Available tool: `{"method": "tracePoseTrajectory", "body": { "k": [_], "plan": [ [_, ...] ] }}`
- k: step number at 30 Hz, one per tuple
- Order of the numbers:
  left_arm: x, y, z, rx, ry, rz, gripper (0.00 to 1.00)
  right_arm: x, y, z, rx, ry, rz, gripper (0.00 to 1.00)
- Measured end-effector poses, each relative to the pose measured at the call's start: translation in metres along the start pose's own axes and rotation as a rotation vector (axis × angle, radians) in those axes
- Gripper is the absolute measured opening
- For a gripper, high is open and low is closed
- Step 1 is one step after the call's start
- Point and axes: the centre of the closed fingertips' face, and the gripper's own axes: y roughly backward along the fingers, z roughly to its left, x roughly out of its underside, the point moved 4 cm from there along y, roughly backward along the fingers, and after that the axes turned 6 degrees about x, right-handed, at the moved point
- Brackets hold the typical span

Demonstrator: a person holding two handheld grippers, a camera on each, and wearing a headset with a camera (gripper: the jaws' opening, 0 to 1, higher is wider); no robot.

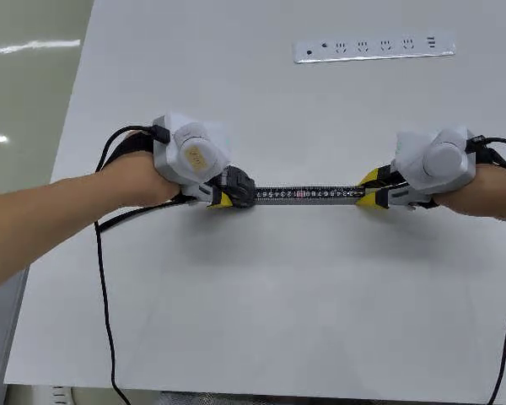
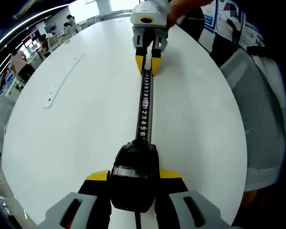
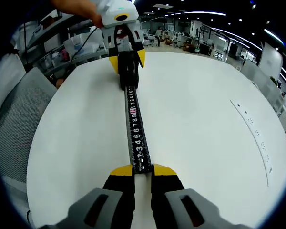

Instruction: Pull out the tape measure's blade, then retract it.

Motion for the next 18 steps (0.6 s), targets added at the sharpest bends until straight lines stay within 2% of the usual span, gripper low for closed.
{"method": "tracePoseTrajectory", "body": {
  "k": [18],
  "plan": [
    [0.0, 0.0, -0.001, -0.001, 0.001, 0.002, 0.32, 0.019, 0.012, -0.006, 0.005, -0.019, 0.02, 0.1]
  ]
}}
